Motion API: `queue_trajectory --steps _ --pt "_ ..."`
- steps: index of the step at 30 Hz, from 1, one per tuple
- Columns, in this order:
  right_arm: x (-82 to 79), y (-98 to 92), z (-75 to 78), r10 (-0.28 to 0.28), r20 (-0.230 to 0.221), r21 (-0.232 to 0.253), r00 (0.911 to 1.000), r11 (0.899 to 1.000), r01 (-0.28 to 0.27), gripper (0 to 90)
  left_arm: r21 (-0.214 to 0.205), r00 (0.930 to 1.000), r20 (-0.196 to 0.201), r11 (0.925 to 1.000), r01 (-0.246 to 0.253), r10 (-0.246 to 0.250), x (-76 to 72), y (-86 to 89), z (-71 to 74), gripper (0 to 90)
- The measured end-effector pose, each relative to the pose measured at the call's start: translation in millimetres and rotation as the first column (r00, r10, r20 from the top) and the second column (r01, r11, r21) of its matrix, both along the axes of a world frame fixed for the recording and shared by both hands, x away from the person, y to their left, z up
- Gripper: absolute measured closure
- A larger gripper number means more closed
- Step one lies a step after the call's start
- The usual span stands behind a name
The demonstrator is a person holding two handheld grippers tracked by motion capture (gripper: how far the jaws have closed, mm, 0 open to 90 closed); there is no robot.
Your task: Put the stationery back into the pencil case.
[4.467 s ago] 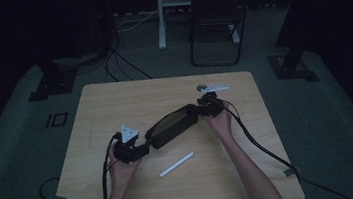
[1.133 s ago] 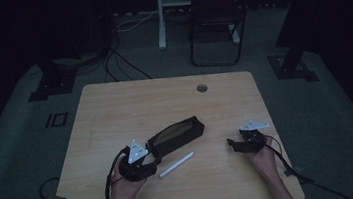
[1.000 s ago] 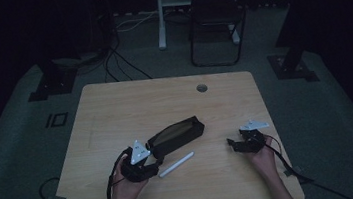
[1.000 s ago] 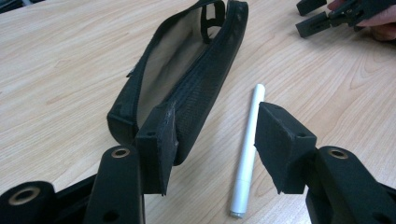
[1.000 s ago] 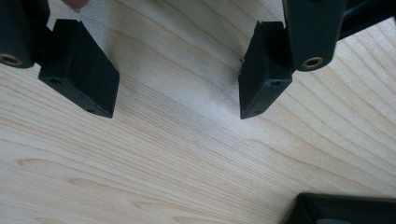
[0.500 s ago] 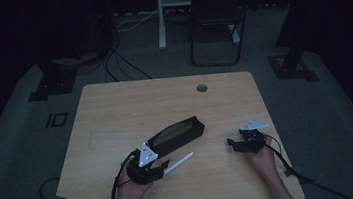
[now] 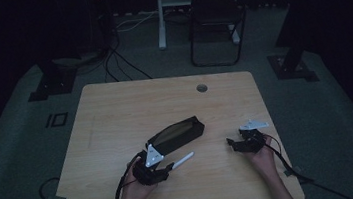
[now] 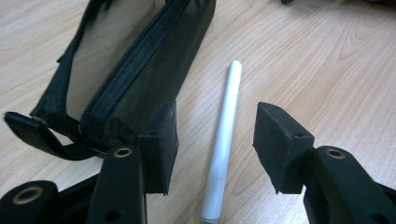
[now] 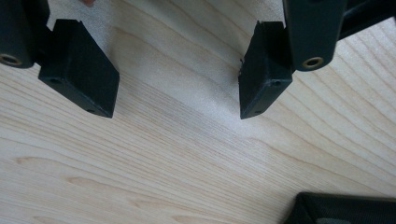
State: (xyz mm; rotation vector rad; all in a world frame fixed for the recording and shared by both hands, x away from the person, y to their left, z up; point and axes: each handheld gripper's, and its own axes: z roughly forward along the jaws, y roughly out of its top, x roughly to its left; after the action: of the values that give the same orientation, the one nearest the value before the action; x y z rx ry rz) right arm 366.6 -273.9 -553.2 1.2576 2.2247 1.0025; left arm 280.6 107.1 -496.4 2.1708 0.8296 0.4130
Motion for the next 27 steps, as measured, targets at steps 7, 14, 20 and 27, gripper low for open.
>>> queue_trajectory --steps 7,14,20,27 --pt "0.2 0.0 0.0 0.001 0.0 0.0 1.0 1.0 -0.001 28.9 0.024 1.0 -0.003 0.9997 0.005 -0.004 5.0 -1.3 -10.0 50.1" --pt "0.2 0.0 0.0 0.002 0.001 0.0 1.0 1.0 -0.002 28.9 0.02 0.9994 -0.033 0.9998 0.008 -0.007 12.1 -1.7 -18.1 49.5" --pt "0.2 0.0 0.0 0.001 0.0 0.0 1.0 1.0 -0.001 28.9 0.032 0.9986 -0.052 0.9994 0.01 -0.009 17.2 -3.3 -26.2 49.3" --pt "0.2 0.0 0.0 0.002 0.001 -0.001 1.0 1.0 -0.002 28.9 0.053 0.997 -0.077 0.9985 0.017 -0.012 21.3 -6.8 -35.8 50.6"
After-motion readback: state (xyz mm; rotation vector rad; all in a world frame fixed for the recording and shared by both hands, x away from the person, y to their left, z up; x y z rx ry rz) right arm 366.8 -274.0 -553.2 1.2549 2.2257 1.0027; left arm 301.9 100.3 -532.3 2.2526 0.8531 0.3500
